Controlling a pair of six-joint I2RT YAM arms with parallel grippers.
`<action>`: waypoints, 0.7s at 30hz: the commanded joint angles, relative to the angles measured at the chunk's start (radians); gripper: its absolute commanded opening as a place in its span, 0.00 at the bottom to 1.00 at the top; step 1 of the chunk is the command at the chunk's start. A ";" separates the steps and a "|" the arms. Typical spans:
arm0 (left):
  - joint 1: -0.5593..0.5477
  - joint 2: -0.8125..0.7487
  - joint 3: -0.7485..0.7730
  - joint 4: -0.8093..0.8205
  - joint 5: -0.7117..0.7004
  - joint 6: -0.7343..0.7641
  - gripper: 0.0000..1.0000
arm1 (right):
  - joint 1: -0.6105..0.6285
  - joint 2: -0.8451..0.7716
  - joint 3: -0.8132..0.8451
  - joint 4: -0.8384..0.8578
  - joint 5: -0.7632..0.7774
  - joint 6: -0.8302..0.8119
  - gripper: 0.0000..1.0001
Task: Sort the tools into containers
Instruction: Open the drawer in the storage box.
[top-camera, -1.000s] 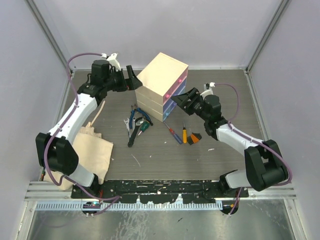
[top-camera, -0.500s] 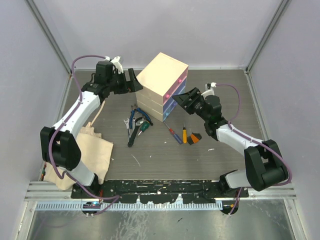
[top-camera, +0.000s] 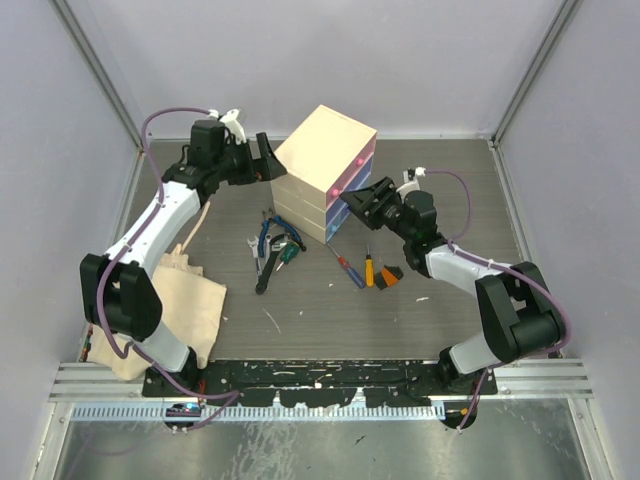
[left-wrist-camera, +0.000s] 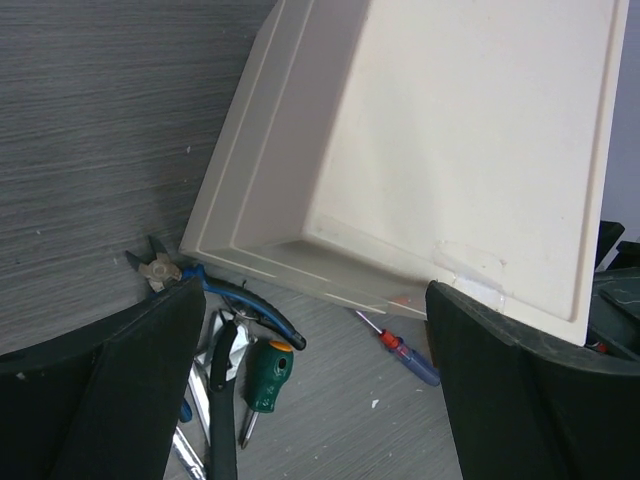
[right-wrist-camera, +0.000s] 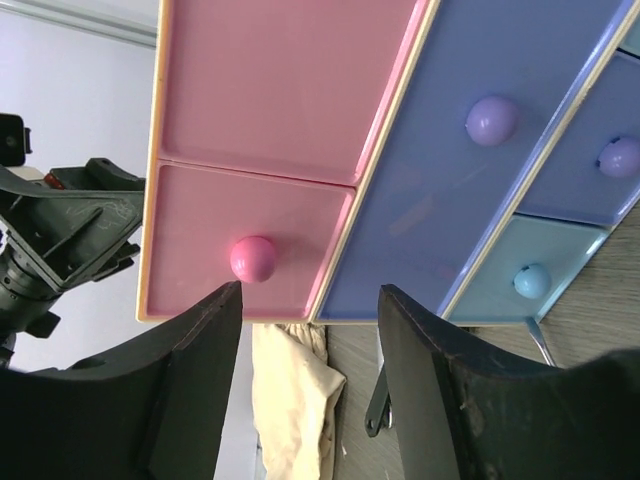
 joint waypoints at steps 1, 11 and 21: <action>-0.002 -0.023 0.067 0.079 0.015 -0.037 0.93 | 0.002 -0.008 0.029 0.106 -0.025 0.024 0.61; -0.001 0.006 0.083 0.146 0.018 -0.052 0.94 | 0.003 -0.053 0.002 0.056 -0.010 -0.004 0.61; -0.002 0.089 0.100 0.092 0.057 -0.038 0.82 | 0.003 -0.099 -0.015 0.018 0.026 -0.042 0.61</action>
